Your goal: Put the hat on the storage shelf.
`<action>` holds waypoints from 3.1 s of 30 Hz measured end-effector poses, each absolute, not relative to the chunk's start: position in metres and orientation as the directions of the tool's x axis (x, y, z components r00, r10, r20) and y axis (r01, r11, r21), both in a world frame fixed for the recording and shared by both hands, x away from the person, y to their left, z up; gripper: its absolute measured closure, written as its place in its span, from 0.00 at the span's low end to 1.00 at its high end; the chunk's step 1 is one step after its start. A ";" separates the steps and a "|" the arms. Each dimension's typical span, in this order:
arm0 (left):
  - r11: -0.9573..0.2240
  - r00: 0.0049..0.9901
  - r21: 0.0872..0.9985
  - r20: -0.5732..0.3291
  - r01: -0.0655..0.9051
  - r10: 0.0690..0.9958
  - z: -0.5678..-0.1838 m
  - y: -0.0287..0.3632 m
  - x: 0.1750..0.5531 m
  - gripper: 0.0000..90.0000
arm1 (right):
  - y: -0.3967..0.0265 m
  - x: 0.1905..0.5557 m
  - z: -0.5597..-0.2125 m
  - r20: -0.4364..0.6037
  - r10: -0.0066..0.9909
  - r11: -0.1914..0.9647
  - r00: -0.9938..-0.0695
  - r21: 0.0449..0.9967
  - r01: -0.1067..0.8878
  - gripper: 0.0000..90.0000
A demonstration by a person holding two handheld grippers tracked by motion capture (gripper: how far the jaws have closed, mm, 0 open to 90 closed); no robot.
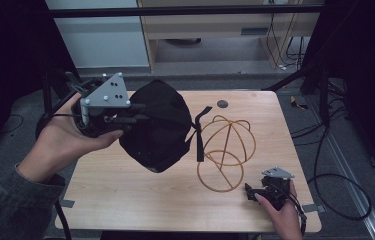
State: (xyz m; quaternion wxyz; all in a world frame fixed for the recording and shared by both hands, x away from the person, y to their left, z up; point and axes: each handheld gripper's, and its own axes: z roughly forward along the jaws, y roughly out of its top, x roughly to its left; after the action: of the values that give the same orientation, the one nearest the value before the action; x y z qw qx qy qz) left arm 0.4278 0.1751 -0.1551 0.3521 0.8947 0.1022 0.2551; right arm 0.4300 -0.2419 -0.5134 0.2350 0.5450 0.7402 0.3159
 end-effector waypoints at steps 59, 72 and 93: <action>-0.739 0.923 0.673 0.309 -0.040 0.231 -0.165 0.019 0.482 0.82 | -0.241 0.431 -0.514 0.002 0.956 0.202 -0.294 0.724 0.660 0.00; -0.745 0.926 0.667 0.300 -0.033 0.228 -0.180 -0.004 0.489 0.82 | -0.241 0.431 -0.514 0.000 0.956 0.203 -0.293 0.724 0.659 0.00; -0.777 0.933 0.629 0.273 0.012 0.235 -0.206 -0.011 0.506 0.82 | -0.241 0.431 -0.513 0.002 0.956 0.200 -0.292 0.723 0.661 0.00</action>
State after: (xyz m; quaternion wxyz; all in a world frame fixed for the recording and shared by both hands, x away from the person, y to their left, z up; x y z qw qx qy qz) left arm 0.5061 -0.0112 -0.2061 0.3270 0.9271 0.0664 0.1707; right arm 0.4311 -0.2412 -0.5134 0.2333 0.5474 0.7387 0.3166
